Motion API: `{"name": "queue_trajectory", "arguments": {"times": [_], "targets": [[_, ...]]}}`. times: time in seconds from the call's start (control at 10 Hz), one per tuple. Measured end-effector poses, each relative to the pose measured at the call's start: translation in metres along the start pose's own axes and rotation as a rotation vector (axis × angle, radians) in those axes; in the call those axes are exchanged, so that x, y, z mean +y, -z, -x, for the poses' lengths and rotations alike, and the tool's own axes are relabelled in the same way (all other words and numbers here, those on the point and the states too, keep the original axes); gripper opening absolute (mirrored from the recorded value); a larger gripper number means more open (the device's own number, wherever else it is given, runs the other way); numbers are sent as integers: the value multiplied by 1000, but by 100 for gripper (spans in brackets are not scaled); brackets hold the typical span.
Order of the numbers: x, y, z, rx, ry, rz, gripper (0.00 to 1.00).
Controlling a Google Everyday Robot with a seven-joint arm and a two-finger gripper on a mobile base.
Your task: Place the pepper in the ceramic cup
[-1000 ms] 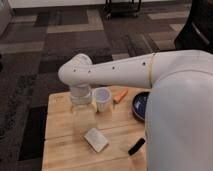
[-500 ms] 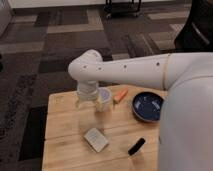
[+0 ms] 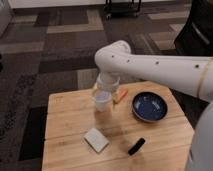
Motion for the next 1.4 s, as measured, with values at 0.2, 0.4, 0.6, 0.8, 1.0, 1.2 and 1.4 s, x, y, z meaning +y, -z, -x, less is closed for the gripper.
{"name": "queue_trajectory", "arguments": {"times": [0.2, 0.4, 0.6, 0.8, 1.0, 1.2, 1.4], "targets": [[-7, 4, 3, 7, -16, -6, 65], [-9, 3, 3, 6, -19, -7, 65], [-8, 3, 3, 7, -16, -7, 65], [-12, -3, 11, 7, -76, 10, 65], [-13, -16, 25, 19, -119, 33, 65], [-16, -31, 44, 36, -130, 35, 65], [-17, -39, 56, 46, -140, 34, 65]]}}
